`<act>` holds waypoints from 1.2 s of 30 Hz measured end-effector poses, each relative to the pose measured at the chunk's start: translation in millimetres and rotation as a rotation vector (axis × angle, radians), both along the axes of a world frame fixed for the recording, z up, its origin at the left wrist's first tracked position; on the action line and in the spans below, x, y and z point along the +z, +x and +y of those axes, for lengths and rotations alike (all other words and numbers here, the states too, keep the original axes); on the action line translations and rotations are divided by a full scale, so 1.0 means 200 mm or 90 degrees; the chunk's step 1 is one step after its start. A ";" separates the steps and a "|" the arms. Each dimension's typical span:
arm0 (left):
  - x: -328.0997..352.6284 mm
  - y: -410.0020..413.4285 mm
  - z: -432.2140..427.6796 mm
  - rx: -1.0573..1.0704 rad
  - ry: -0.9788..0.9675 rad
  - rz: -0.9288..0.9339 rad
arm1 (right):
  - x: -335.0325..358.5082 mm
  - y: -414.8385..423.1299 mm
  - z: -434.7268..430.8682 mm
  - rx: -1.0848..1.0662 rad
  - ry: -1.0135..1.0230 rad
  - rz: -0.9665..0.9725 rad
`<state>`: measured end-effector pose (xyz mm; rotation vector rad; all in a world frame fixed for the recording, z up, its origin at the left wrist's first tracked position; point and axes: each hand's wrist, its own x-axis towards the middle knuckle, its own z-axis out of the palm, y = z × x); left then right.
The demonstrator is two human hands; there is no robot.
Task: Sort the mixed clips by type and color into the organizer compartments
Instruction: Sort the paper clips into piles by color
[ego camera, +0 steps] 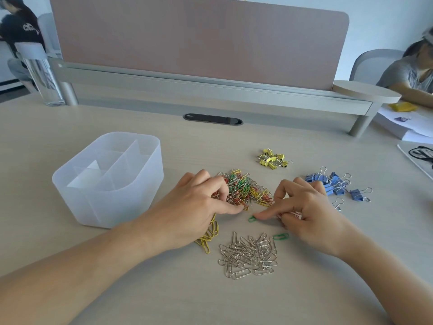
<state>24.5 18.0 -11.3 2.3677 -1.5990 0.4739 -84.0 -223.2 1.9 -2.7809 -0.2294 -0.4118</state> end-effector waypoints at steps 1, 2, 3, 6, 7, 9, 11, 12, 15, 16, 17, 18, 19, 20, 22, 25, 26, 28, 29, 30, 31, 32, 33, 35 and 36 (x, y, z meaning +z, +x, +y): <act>0.00 0.00 0.00 -0.002 0.000 -0.002 | 0.01 0.00 -0.01 -0.012 0.014 0.002; 0.00 0.01 0.00 -0.003 -0.003 -0.001 | 0.03 -0.01 -0.02 -0.021 0.029 0.009; 0.00 0.01 0.00 -0.005 -0.009 0.000 | 0.04 -0.01 -0.03 -0.026 0.039 0.020; 0.01 0.02 0.01 -0.006 -0.026 -0.007 | 0.06 -0.02 -0.04 -0.019 0.053 0.049; 0.01 0.02 0.01 -0.006 -0.031 -0.009 | 0.07 -0.02 -0.04 -0.011 0.054 0.053; 0.01 0.02 0.01 -0.004 -0.038 -0.004 | 0.07 -0.03 -0.04 0.007 0.051 0.060; 0.01 0.03 0.02 0.000 -0.040 0.005 | 0.08 -0.03 -0.05 0.030 0.045 0.081; 0.01 0.03 0.02 0.003 -0.038 0.009 | 0.08 -0.04 -0.05 0.042 0.041 0.094; 0.01 0.01 0.01 0.012 -0.021 0.012 | 0.08 -0.04 -0.04 0.052 0.045 0.092; 0.01 0.01 0.01 0.015 -0.012 0.016 | 0.07 -0.03 -0.04 0.049 0.052 0.079; 0.01 0.00 0.00 0.018 -0.003 0.024 | 0.06 -0.03 -0.03 0.045 0.058 0.063; 0.02 -0.01 0.00 0.021 0.008 0.033 | 0.04 -0.02 -0.02 0.040 0.061 0.048; 0.02 -0.02 0.00 0.024 0.021 0.042 | 0.03 -0.01 0.00 0.037 0.061 0.035; 0.02 -0.02 -0.01 0.025 0.034 0.050 | 0.01 -0.01 0.01 0.037 0.059 0.025; 0.02 -0.03 -0.01 0.019 0.047 0.059 | 0.00 0.00 0.02 0.040 0.040 0.023; 0.03 -0.03 -0.01 -0.014 0.042 0.058 | -0.01 0.00 0.03 0.042 -0.009 0.041; 0.04 -0.04 -0.01 -0.026 0.035 0.059 | -0.01 0.00 0.02 0.042 -0.024 0.048; 0.04 -0.04 -0.01 -0.035 0.007 0.062 | -0.02 0.00 0.03 0.041 -0.048 0.057; 0.04 -0.03 -0.01 -0.029 -0.009 0.060 | -0.02 0.00 0.03 0.043 -0.051 0.056; 0.04 -0.03 -0.01 -0.017 -0.024 0.057 | -0.02 0.01 0.03 0.045 -0.044 0.048; 0.04 -0.02 -0.02 -0.001 -0.034 0.054 | -0.02 0.00 0.03 0.045 -0.030 0.036; 0.03 -0.02 -0.02 0.015 -0.038 0.054 | -0.02 0.00 0.02 0.045 -0.017 0.024; 0.03 -0.02 -0.02 0.029 -0.037 0.058 | -0.02 0.00 0.02 0.043 -0.008 0.012; 0.03 -0.01 -0.02 0.044 -0.028 0.064 | -0.02 0.00 0.02 0.037 -0.001 -0.004; 0.03 -0.01 -0.02 0.046 -0.024 0.064 | -0.02 0.00 0.02 0.033 0.001 -0.011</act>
